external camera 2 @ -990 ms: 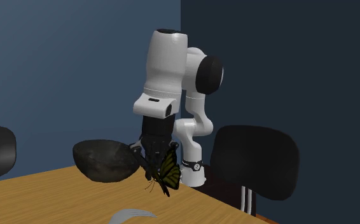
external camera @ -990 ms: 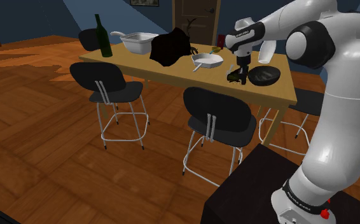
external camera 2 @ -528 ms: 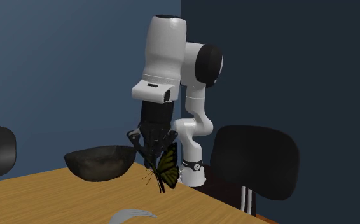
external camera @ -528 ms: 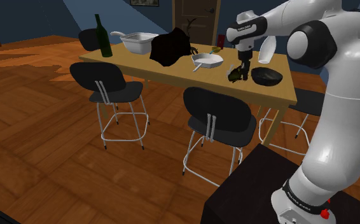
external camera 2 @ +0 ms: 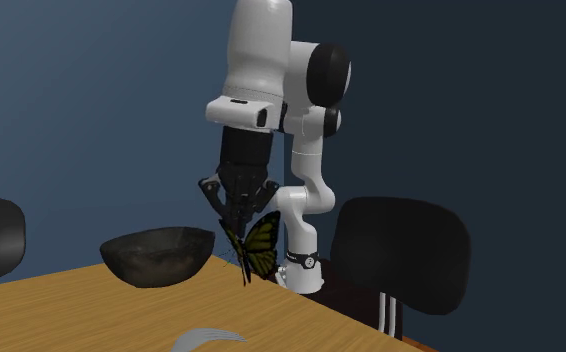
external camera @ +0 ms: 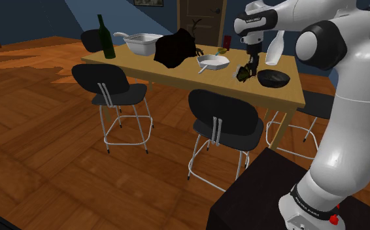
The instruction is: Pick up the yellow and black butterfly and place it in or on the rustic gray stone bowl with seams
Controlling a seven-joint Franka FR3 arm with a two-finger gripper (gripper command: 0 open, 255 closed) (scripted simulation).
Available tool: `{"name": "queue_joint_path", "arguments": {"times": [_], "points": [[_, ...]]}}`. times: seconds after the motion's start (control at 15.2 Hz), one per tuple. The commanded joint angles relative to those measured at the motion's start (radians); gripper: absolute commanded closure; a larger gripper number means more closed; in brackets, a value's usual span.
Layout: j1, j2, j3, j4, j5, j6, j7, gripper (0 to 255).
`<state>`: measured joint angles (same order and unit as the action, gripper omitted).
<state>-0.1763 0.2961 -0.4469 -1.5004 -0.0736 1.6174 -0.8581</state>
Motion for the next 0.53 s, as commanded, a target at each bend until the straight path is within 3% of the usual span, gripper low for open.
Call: {"name": "queue_joint_path", "arguments": {"times": [0.0,0.46], "points": [[0.001,-0.003,0.000,0.027,-0.001,-0.030,-0.002,255],[-0.007,0.010,-0.003,0.138,0.003,-0.128,-0.019,255]]}}
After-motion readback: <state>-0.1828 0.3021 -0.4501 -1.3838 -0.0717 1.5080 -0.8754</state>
